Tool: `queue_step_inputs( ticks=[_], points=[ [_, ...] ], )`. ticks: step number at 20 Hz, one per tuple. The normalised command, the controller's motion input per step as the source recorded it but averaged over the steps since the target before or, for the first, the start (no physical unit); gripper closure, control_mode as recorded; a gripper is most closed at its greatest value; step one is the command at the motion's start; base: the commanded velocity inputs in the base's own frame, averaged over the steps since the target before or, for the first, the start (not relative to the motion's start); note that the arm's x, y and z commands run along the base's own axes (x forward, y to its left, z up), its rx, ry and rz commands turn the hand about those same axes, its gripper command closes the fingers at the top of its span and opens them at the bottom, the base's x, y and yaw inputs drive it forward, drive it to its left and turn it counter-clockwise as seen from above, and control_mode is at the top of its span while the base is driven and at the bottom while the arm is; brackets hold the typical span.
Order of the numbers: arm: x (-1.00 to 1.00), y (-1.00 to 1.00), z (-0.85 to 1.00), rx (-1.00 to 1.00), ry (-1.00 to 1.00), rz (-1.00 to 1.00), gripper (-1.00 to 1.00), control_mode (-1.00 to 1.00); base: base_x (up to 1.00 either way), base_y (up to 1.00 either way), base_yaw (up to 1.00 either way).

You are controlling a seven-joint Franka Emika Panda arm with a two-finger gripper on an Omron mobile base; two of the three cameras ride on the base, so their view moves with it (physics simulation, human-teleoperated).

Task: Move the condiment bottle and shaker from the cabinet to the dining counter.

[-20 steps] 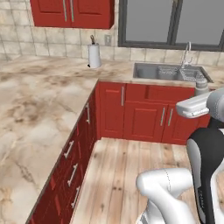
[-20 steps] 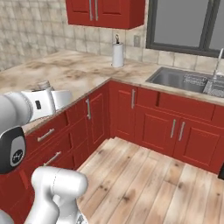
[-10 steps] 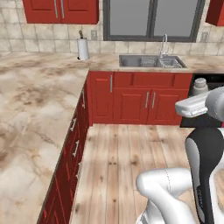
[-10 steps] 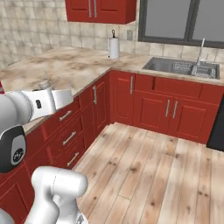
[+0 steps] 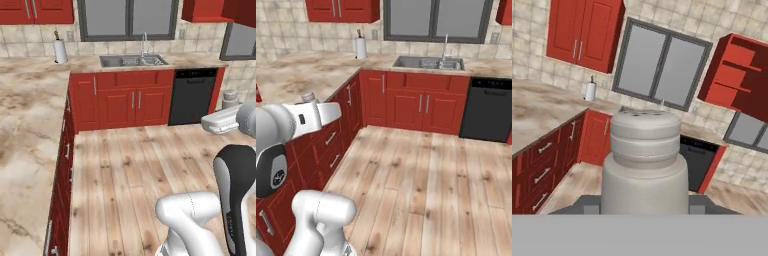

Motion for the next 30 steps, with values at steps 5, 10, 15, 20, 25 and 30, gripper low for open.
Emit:
queue_step_inputs(
  ticks=[5,10,15,20,25,30],
  points=[
    [0.00,0.00,0.00,0.00,0.00,0.00,1.00,1.00,-1.00,0.77,-0.20],
    [0.00,0.00,0.00,0.00,0.00,0.00,1.00,1.00,-1.00,0.58,-0.18],
    [0.00,0.00,0.00,0.00,0.00,0.00,1.00,1.00,-1.00,0.06,-0.13],
    [0.00,0.00,0.00,0.00,0.00,0.00,1.00,1.00,-1.00,0.02,-0.09],
    [0.00,0.00,0.00,0.00,0.00,0.00,1.00,1.00,-0.96,0.52,0.00],
    [0.00,0.00,0.00,0.00,0.00,0.00,1.00,1.00,-0.14,1.00,0.00]
  ],
)
